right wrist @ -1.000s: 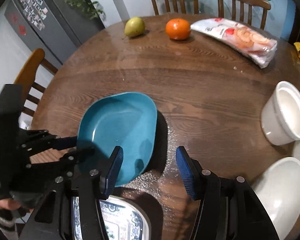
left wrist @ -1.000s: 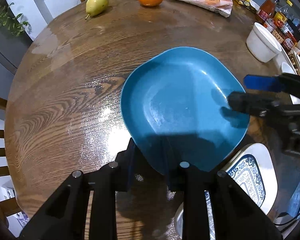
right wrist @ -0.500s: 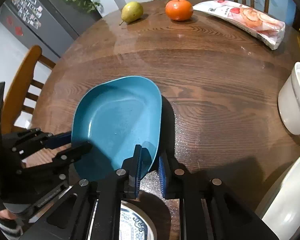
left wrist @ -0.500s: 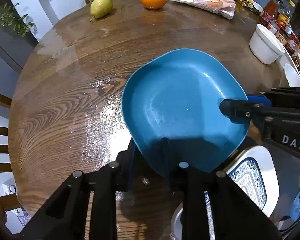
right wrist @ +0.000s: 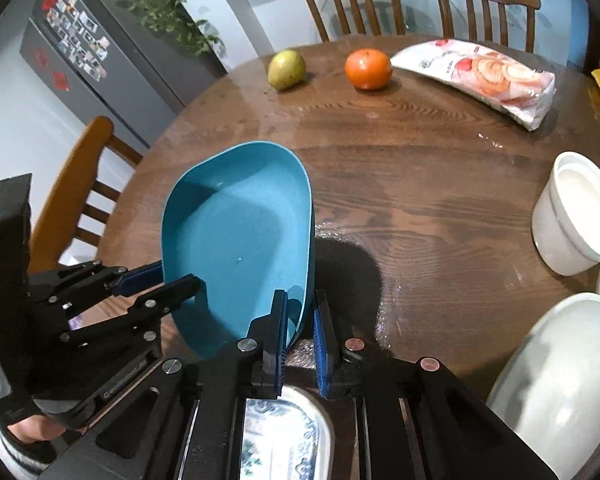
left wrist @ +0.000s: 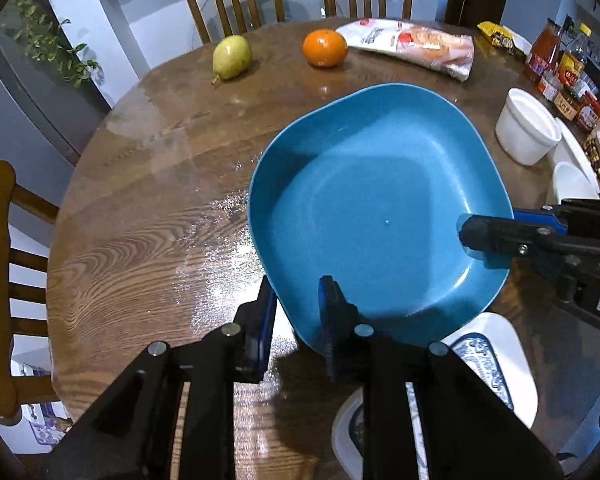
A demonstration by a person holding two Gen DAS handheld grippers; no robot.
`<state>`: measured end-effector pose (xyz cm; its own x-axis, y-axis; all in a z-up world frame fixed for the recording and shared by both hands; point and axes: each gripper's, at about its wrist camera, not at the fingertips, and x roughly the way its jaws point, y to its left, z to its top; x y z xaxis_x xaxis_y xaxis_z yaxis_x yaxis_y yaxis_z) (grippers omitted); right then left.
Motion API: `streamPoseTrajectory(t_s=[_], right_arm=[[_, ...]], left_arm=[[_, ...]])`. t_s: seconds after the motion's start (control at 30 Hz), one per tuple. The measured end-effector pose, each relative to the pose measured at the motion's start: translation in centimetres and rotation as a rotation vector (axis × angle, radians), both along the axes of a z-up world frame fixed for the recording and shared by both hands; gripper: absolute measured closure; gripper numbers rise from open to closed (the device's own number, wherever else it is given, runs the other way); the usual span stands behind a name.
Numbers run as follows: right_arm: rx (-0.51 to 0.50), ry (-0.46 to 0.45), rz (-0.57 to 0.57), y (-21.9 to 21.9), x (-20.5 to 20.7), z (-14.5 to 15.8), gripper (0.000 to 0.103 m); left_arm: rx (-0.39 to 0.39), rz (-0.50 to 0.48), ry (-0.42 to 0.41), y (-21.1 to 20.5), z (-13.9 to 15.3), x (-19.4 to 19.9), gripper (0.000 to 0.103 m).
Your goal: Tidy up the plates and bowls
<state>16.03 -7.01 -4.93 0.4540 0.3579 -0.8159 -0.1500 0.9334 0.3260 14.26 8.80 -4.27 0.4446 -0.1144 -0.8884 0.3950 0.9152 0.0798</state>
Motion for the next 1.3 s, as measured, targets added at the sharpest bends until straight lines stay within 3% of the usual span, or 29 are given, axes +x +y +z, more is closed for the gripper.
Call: streamPoseTrajectory(t_s=[0.33, 1.3], right_arm=[[0.062, -0.026, 0.01, -1.5, -3.5, 1.7, 0.089], [0.105, 0.0, 0.114, -2.5, -11.1, 1.2, 0.089]], left_arm=[[0.0, -0.001, -0.058, -1.0, 2.4, -3.3, 0.084], [0.012, 0.097, -0.03, -1.7, 2.1, -10.5, 0.083]])
